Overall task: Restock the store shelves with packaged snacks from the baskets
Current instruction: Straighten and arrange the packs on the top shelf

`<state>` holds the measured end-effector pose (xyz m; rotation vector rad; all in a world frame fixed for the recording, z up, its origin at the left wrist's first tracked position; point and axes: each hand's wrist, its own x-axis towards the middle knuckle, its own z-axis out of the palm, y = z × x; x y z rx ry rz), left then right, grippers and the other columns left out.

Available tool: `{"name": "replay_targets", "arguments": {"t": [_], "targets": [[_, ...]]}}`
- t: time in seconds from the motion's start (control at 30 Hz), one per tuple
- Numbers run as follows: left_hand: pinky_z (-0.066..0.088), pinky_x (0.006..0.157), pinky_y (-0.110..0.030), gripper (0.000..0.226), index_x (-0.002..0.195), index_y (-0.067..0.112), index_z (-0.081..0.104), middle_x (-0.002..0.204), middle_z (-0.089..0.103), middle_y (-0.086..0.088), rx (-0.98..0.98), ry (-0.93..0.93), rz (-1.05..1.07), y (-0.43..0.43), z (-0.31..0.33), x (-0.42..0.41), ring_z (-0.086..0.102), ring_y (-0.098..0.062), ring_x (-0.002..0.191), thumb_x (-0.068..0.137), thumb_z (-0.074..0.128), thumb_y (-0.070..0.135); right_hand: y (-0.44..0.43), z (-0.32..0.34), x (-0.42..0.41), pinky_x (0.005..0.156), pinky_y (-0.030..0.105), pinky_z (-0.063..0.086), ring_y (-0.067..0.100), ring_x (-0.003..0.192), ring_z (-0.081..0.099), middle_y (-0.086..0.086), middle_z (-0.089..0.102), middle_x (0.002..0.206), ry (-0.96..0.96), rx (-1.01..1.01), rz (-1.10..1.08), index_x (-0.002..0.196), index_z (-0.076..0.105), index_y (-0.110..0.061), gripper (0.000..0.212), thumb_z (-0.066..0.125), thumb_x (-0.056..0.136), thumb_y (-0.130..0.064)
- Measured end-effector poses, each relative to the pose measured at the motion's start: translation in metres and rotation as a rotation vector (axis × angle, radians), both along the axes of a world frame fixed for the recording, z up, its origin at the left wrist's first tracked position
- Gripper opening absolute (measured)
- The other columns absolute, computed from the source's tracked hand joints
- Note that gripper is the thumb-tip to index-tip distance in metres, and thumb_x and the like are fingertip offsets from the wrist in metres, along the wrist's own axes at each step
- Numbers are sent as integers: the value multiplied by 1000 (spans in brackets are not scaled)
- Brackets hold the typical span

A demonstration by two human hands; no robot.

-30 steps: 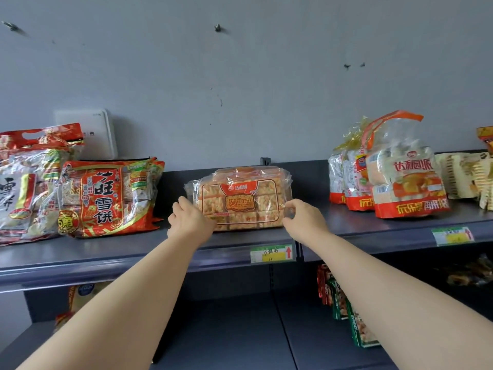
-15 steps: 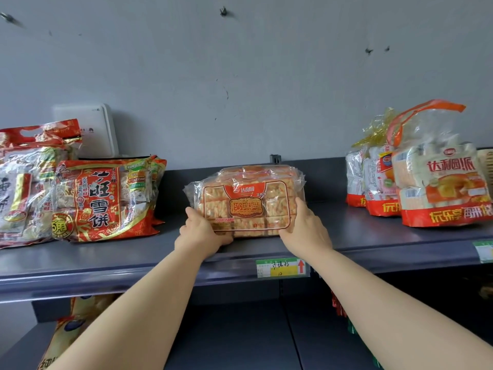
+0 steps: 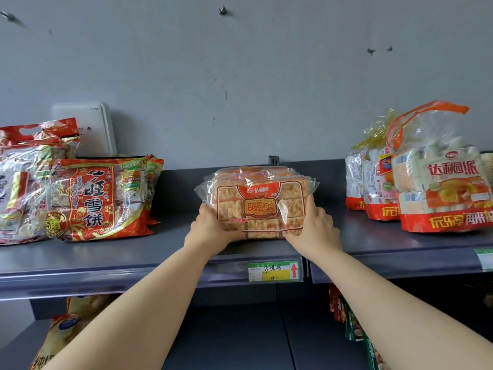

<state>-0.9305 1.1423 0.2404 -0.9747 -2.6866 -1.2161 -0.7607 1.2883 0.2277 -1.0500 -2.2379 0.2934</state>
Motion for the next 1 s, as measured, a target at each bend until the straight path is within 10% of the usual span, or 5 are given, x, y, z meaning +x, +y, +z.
{"name": "replay_targets", "arguments": {"t": [0.2, 0.43, 0.77, 1.0], "targets": [[16, 122, -48, 116, 156, 16, 3, 165, 5, -5, 223, 291, 105, 5, 13, 17, 8, -25, 151, 75, 69, 65, -7, 2, -6, 118, 51, 20, 27, 150, 2, 8, 3, 162, 90, 295, 87, 154, 12, -26, 101, 70, 77, -54], [28, 113, -52, 32, 122, 24, 62, 120, 66, -1, -53, 529, -30, 37, 96, -5, 53, -23, 119, 101, 44, 40, -22, 14, -32, 118, 54, -10, 25, 147, -23, 3, -19, 162, -129, 425, 189, 152, 14, -42, 86, 58, 81, -63], [50, 100, -40, 40, 120, 11, 68, 121, 65, -6, -389, 386, -154, 105, 122, -52, 61, -26, 111, 93, 63, 39, -9, 14, -37, 119, 51, -8, 20, 146, -26, -5, -23, 160, -231, 384, 184, 151, 8, -46, 94, 70, 81, -47], [50, 57, -29, 15, 81, 11, 63, 87, 67, -4, -373, 431, -130, 134, 119, -56, 57, -17, 68, 88, 69, 24, 4, 15, -35, 119, 54, -4, 19, 147, -23, -6, -20, 161, -239, 376, 102, 150, 6, -47, 98, 73, 80, -36]]}}
